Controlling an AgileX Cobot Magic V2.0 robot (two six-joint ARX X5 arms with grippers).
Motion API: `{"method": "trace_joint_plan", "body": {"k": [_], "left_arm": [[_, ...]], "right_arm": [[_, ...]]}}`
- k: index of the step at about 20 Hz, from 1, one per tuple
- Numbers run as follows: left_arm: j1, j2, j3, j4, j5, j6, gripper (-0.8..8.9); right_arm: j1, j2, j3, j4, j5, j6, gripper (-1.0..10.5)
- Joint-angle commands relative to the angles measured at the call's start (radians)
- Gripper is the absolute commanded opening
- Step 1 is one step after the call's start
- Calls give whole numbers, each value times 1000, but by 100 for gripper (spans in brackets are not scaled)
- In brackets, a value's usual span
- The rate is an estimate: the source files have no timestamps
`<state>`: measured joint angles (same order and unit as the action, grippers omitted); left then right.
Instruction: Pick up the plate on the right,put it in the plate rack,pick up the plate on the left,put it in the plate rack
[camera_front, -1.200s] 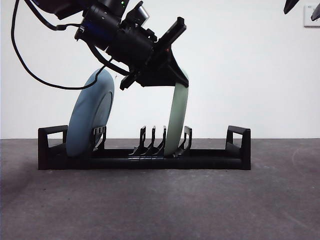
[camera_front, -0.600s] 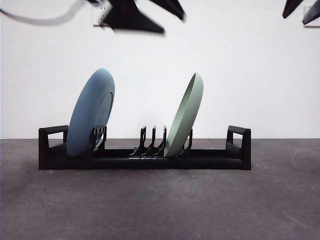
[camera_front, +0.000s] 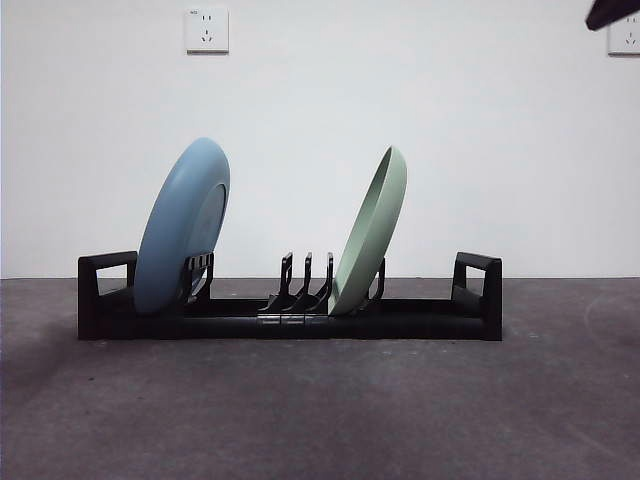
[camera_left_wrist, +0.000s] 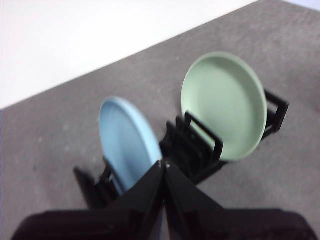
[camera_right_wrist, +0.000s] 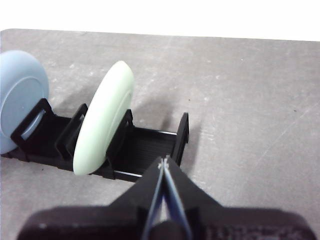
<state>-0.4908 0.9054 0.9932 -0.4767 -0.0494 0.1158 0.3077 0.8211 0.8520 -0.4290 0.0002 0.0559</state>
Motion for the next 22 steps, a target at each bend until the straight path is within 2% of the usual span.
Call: {"method": "trace_joint_plan", "body": {"k": [1, 5, 8, 10, 15, 22], "left_arm": [[24, -117, -130, 29, -2, 8, -8], [55, -361, -343, 50, -8, -42, -8], [55, -476, -379, 56, -55, -41, -8], [55, -493, -379, 39, -54, -43, -3], [55, -478, -379, -43, -54, -42, -3], [54, -457, -379, -71, -54, -42, -3]], "right_arm": [[2, -85, -130, 59, -1, 27, -12], [2, -296, -347, 143, 2, 52, -12], [2, -348, -365, 117, 68, 54, -11], [2, -341, -365, 108, 114, 87, 6], [1, -334, -365, 96, 112, 96, 6], [1, -334, -365, 95, 111, 96, 6]]}}
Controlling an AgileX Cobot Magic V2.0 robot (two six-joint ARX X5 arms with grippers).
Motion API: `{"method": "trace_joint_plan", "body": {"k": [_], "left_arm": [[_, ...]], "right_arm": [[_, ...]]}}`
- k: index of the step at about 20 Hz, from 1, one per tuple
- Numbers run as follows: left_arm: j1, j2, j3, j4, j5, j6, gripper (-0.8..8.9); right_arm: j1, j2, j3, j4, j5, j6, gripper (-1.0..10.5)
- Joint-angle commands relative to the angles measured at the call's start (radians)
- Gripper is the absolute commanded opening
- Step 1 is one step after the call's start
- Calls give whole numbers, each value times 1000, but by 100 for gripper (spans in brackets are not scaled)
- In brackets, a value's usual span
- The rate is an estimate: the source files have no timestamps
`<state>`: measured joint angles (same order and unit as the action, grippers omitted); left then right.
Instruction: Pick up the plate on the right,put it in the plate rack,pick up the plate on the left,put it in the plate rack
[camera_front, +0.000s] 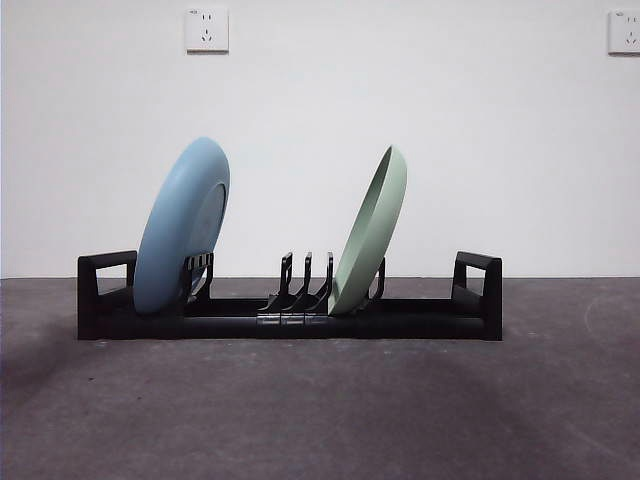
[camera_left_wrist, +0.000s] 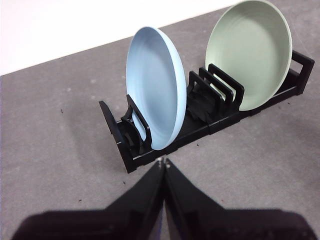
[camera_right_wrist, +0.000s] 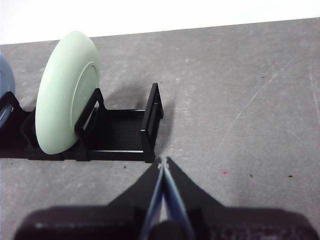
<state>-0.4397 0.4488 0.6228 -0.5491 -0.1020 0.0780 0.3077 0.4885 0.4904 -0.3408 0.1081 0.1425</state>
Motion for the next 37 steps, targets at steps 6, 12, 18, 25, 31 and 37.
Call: {"method": "trace_joint_plan", "body": {"k": [6, 12, 18, 25, 31, 37], "left_arm": [[140, -134, -78, 63, 78, 54, -3], [300, -332, -422, 331, 133, 49, -3], [325, -412, -590, 366, 133, 24, -3], [324, -446, -620, 363, 132, 0, -3], [324, -445, -620, 365, 129, 0, -3], [324, -445, -620, 365, 129, 0, -3]], "right_arm": [[1, -1, -3, 7, 4, 10, 6], [1, -1, -3, 7, 4, 10, 6], [1, -1, -3, 7, 3, 10, 6], [1, -1, -3, 6, 4, 10, 6], [1, -1, -3, 6, 4, 10, 6], [1, -1, -3, 6, 4, 10, 6]]}}
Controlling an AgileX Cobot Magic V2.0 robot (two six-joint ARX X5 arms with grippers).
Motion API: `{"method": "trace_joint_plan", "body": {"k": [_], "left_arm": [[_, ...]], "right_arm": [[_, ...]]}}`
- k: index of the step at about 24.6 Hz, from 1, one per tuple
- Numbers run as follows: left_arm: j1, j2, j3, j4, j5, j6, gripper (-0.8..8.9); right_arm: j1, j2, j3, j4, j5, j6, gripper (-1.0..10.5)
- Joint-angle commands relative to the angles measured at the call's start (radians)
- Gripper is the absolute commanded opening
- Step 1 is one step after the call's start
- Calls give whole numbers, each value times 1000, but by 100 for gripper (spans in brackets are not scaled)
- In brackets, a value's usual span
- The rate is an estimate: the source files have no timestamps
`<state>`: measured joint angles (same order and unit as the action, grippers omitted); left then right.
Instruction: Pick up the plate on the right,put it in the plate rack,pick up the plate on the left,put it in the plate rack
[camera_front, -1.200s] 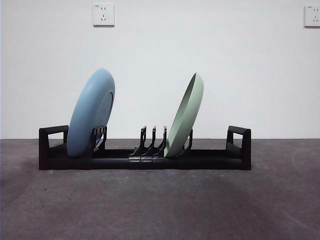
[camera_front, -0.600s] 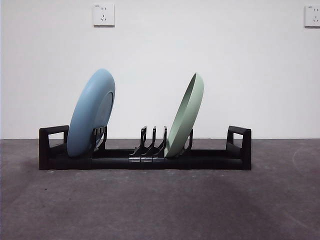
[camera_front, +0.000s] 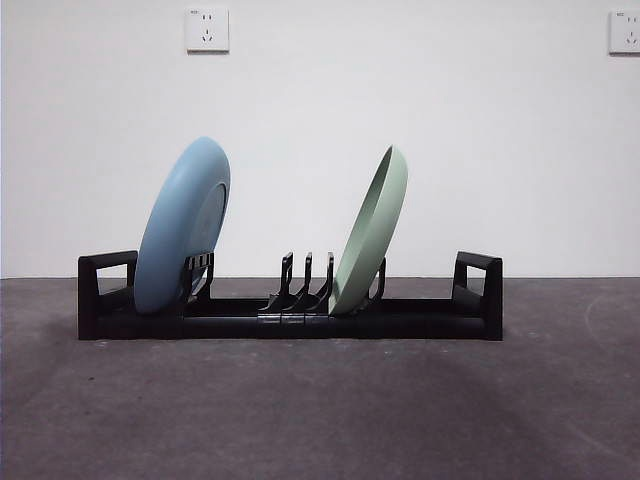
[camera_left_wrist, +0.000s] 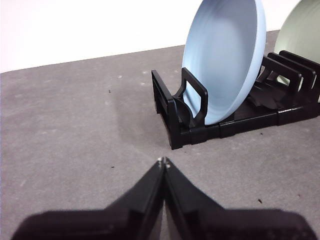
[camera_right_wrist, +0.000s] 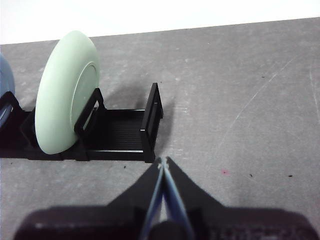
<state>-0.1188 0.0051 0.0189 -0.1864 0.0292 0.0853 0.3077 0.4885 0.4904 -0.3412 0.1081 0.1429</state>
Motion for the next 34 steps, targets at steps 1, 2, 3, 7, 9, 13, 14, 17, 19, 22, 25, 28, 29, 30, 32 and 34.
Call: {"method": "trace_joint_plan", "body": {"k": [1, 2, 3, 7, 9, 13, 14, 17, 19, 22, 25, 28, 29, 30, 32, 34], "left_arm": [[3, -1, -16, 2, -2, -7, -3], [3, -1, -16, 2, -2, -7, -3], [3, -1, -16, 2, -2, -7, -3], [3, -1, -16, 3, -2, -7, -3], [3, -1, -16, 3, -2, -7, -3], [3, -1, -16, 3, -2, -7, -3], [3, -1, -16, 3, -2, -7, -3], [3, -1, -16, 3, -2, -7, -3], [3, -1, -16, 3, -2, -7, -3], [3, -1, -16, 3, -2, -7, -3], [3, -1, -16, 3, -2, -7, -3], [3, -1, -16, 3, -2, -7, -3], [3, -1, -16, 3, -2, -7, -3], [3, -1, -16, 3, -2, -7, -3], [3, -1, -16, 3, -2, -7, -3], [3, -1, -16, 3, -2, -7, -3]], "right_arm": [[1, -1, -3, 6, 4, 9, 6], [1, -1, -3, 2, 4, -9, 6], [1, -2, -3, 2, 5, -13, 5], [-6, -92, -3, -78, 151, -8, 5], [-35, -177, -23, -100, 152, -10, 5], [-93, -369, -167, -26, 70, -80, 5], [-113, -402, -208, 10, 24, -93, 5], [-164, -462, -323, 107, -37, -95, 5], [-181, -479, -377, 147, -58, -91, 5], [-185, -488, -432, 162, -58, -79, 5], [-187, -488, -458, 161, -58, -61, 5], [-187, -488, -475, 161, -62, -60, 5], [-187, -488, -480, 161, -77, -60, 5], [-187, -488, -483, 161, -93, -61, 5], [-187, -488, -483, 160, -118, -61, 5], [-187, -488, -483, 158, -141, -53, 5]]}}
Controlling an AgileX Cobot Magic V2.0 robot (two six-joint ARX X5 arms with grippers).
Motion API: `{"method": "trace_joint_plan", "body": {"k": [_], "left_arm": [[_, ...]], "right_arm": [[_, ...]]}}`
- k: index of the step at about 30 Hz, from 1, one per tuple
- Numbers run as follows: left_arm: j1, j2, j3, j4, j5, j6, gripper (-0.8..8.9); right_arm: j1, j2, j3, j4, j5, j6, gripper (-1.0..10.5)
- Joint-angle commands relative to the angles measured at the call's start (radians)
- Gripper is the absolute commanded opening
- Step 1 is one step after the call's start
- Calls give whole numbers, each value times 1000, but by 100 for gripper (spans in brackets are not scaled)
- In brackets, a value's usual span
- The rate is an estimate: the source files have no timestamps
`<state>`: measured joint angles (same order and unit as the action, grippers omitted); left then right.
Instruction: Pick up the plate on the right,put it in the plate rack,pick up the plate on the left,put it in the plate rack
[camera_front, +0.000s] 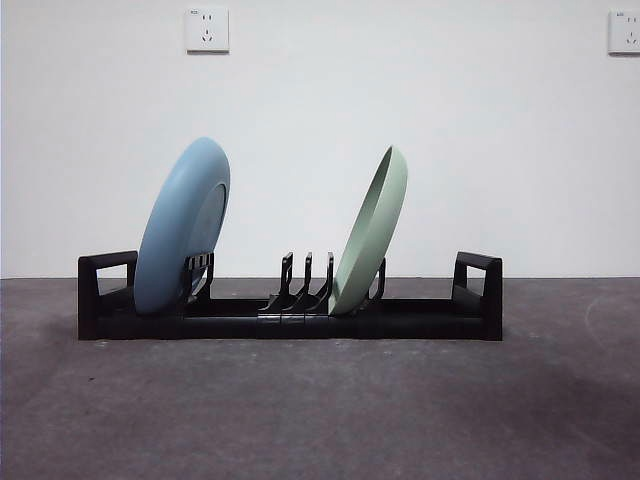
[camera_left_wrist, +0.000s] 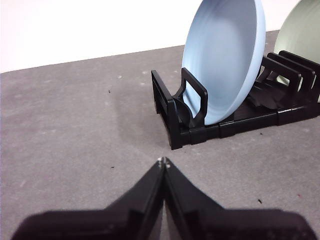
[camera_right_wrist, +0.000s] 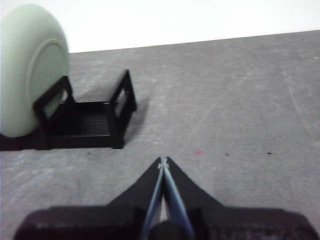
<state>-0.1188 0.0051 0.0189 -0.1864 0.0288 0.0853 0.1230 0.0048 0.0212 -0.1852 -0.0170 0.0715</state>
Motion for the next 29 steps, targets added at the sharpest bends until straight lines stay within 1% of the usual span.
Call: {"method": "trace_joint_plan", "body": {"k": [1, 3, 6, 29], "left_arm": [[3, -1, -16, 3, -2, -7, -3], [3, -1, -16, 3, -2, -7, -3], [3, -1, -16, 3, -2, -7, -3], [3, -1, -16, 3, -2, -7, -3]], "right_arm": [[-2, -4, -14, 2, -21, 34, 5], [-2, -2, -13, 2, -23, 35, 5], [-2, -2, -13, 3, -2, 35, 5], [-2, -2, -13, 3, -3, 35, 5]]}}
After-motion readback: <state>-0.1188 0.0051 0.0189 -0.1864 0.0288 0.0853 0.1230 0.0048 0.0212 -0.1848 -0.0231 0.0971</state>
